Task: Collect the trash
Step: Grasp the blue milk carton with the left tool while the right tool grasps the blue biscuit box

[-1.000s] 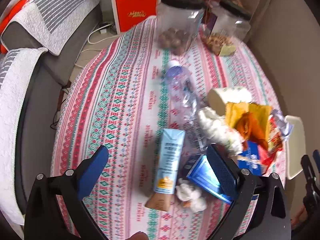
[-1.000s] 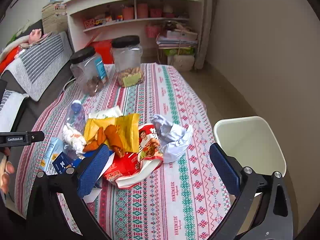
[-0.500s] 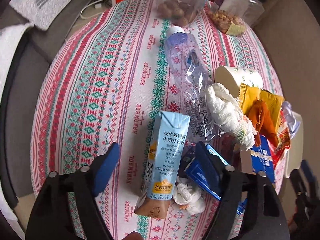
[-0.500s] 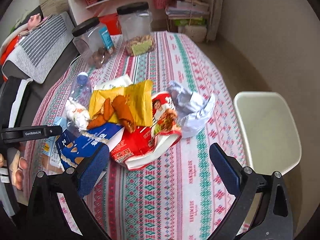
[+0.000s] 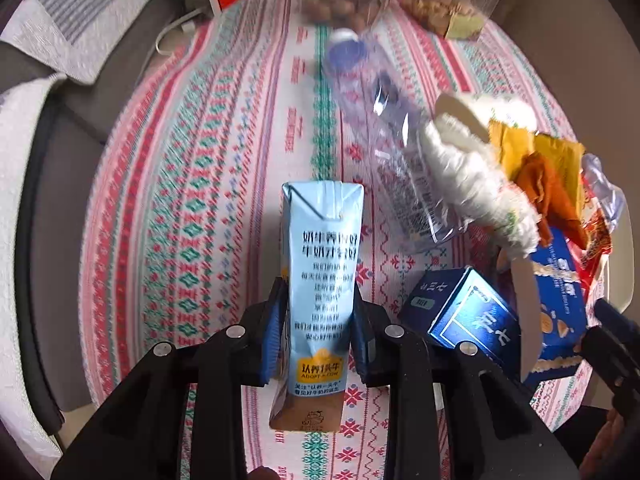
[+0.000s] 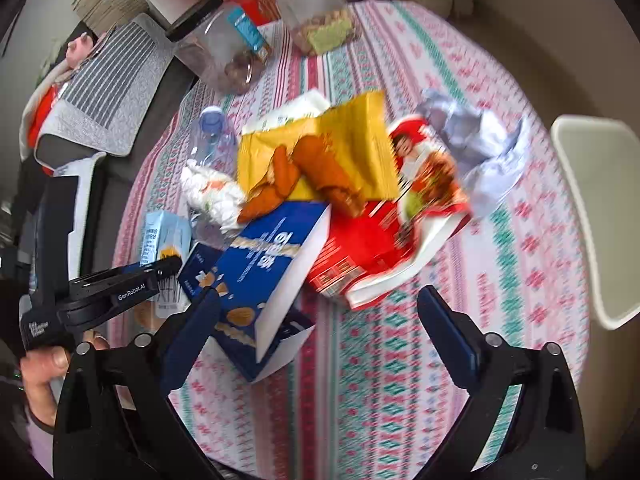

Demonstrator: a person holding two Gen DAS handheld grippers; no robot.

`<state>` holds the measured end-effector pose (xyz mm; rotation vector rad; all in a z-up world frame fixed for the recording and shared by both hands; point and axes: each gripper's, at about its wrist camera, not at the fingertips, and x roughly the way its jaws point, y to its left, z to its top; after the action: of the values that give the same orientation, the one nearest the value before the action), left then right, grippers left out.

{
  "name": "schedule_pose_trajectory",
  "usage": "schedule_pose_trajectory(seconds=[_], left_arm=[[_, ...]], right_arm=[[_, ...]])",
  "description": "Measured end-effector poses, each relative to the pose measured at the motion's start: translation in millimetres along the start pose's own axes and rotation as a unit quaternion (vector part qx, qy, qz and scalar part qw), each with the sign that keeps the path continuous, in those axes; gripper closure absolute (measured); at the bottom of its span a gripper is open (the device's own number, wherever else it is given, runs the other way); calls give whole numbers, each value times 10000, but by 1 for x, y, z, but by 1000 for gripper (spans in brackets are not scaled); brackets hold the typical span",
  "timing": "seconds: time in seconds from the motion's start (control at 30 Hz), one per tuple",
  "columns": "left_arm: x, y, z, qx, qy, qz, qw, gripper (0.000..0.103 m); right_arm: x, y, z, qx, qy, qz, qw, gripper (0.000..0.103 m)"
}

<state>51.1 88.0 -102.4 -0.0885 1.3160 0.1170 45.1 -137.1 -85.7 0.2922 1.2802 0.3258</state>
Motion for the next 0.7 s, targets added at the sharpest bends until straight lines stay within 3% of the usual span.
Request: schedule_pose_trajectory(seconds=[0.1, 0.23, 0.33, 0.47, 0.63, 0.7], left_arm=[[-26, 1, -5, 36, -461, -14, 9989, 74], [-52, -3, -12, 136, -983, 41, 9951, 74], [-62, -5, -12, 78, -1237, -20, 9923, 74], [-63, -6, -9, -9, -1384, -77, 9903, 74], [-67, -7, -10, -68, -1557, 82, 9878, 74], [-68, -6, -11, -97, -1580, 85, 9874, 74]], right_arm=[[11, -3, 1, 373, 260, 327, 9984, 18], [17, 7, 4, 362, 226, 424, 9982, 28], [20, 13, 7, 303, 186, 432, 9984, 43], [17, 14, 10, 169, -8, 351, 9992, 74], [8, 15, 10, -143, -255, 270, 9992, 86], [6, 16, 11, -284, -300, 240, 9989, 102]])
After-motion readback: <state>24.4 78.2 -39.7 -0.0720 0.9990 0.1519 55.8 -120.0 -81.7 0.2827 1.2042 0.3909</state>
